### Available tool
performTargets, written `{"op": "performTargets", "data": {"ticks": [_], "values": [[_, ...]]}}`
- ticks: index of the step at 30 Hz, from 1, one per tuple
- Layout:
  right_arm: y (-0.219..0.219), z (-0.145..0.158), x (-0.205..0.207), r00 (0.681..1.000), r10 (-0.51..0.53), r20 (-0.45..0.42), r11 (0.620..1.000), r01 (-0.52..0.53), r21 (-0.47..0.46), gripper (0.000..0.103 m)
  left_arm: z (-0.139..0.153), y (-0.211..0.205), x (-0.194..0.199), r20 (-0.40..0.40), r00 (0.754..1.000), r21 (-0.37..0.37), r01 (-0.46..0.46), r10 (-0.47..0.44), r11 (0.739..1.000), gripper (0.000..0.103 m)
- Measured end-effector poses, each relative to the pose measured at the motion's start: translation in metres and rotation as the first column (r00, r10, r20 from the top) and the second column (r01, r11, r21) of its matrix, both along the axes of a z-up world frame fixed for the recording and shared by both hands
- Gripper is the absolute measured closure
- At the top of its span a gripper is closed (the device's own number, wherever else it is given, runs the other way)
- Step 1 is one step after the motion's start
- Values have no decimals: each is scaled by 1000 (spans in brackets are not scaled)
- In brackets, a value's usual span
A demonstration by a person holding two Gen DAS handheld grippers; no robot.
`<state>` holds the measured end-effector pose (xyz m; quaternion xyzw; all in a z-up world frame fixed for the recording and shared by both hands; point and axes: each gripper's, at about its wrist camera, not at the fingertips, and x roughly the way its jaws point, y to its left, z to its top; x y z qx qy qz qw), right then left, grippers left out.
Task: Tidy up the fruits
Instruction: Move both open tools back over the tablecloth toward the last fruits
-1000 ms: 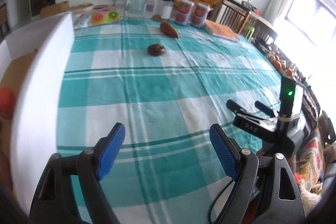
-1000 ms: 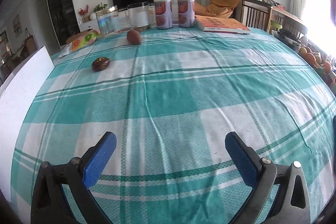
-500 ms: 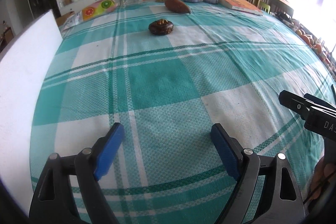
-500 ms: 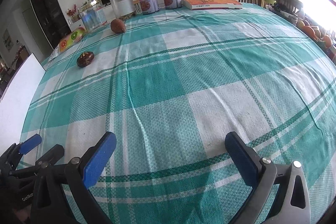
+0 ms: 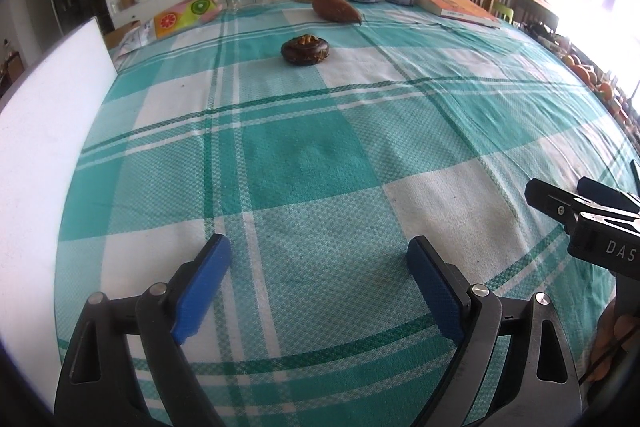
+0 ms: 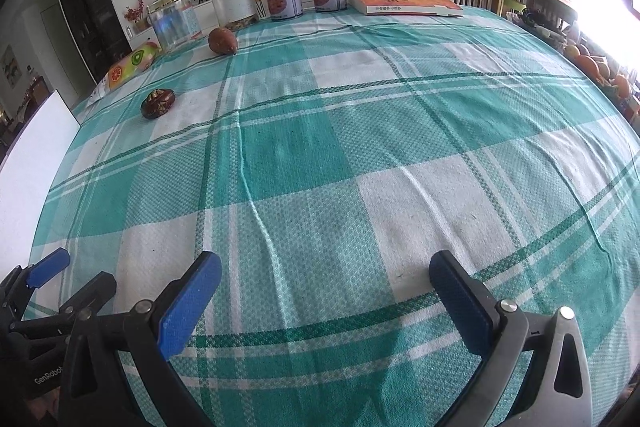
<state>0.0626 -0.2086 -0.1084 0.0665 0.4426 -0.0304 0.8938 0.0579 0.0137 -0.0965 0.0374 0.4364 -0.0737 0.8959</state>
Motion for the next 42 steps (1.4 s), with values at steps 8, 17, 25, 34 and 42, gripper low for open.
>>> {"op": "performTargets", "data": {"ticks": [8,17,25,34,42], "values": [[-1,0,0,1000,1,-1,1000,-1,-3,0,-1,-3,0,-2,1000,3,4,-4,1000,9],[0,0,-1,1000,1,-2,1000,-1,-5,0,-1,-3,0,-2,1000,3,4,-4,1000,9],[0,0,-1,1000,1,-1,1000,-1,-3,0,5,4,9,-21,1000,-114,-12,10,993,10],[2,0,-1,1000,7,-12,1000,-7,-23,0,29,-10,141,13,997,-175,-74,77,982,10],[2,0,0,1000,10,-17,999,-10,-31,0,4,-12,190,-6,986,-70,-168,168,983,27]]}}
